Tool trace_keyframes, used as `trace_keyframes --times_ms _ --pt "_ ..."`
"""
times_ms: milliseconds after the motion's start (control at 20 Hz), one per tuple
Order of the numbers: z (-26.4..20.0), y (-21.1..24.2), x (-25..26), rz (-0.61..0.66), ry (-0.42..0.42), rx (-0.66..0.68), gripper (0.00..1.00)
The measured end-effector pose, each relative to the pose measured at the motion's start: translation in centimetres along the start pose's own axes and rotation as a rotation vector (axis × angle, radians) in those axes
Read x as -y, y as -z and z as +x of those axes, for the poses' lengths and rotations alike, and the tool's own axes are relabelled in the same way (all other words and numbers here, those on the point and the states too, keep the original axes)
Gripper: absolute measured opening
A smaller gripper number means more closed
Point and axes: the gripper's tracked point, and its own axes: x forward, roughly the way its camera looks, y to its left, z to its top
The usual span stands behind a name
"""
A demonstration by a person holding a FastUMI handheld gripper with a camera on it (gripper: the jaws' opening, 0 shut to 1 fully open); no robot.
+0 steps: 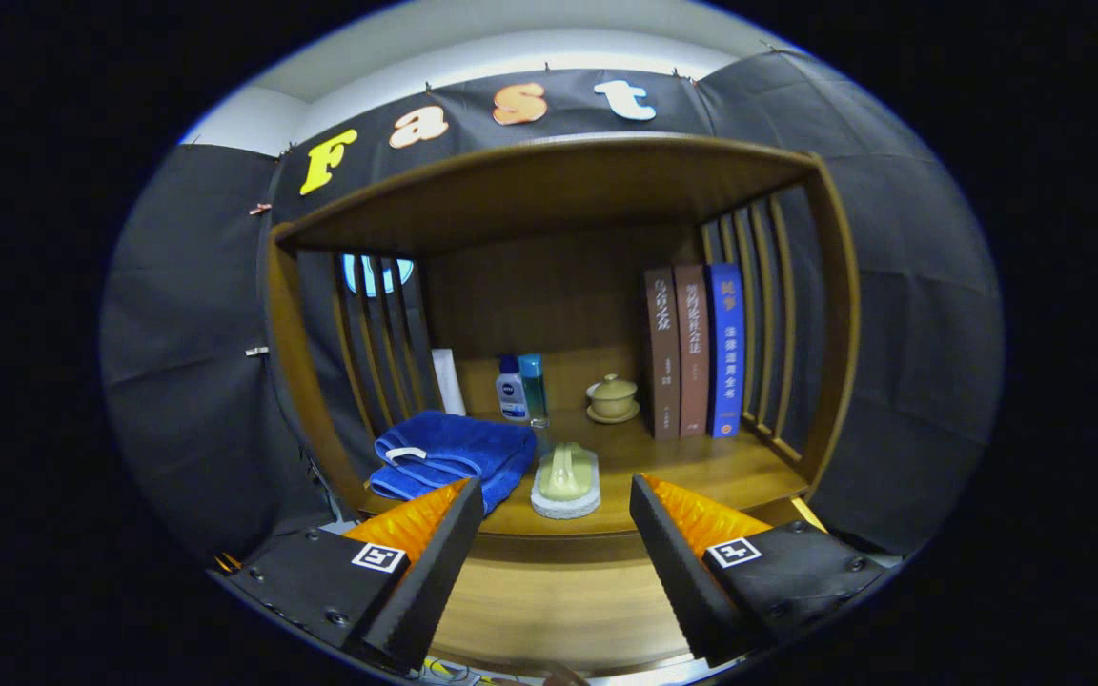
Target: Pull open the drawer, take out the items inside it, and place them on the countertop above the cabinet.
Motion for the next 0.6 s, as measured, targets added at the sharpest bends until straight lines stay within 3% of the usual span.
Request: trace_keyframes --times_ms 150,300,600 --pt "-4.4 0.0 0.4 0.037 0.000 0.121 0.99" --pt "-8.1 2.6 2.2 0.028 0.065 0.154 0.99" --pt "-11.2 10.0 3.9 0.108 0.162 0.108 0.99"
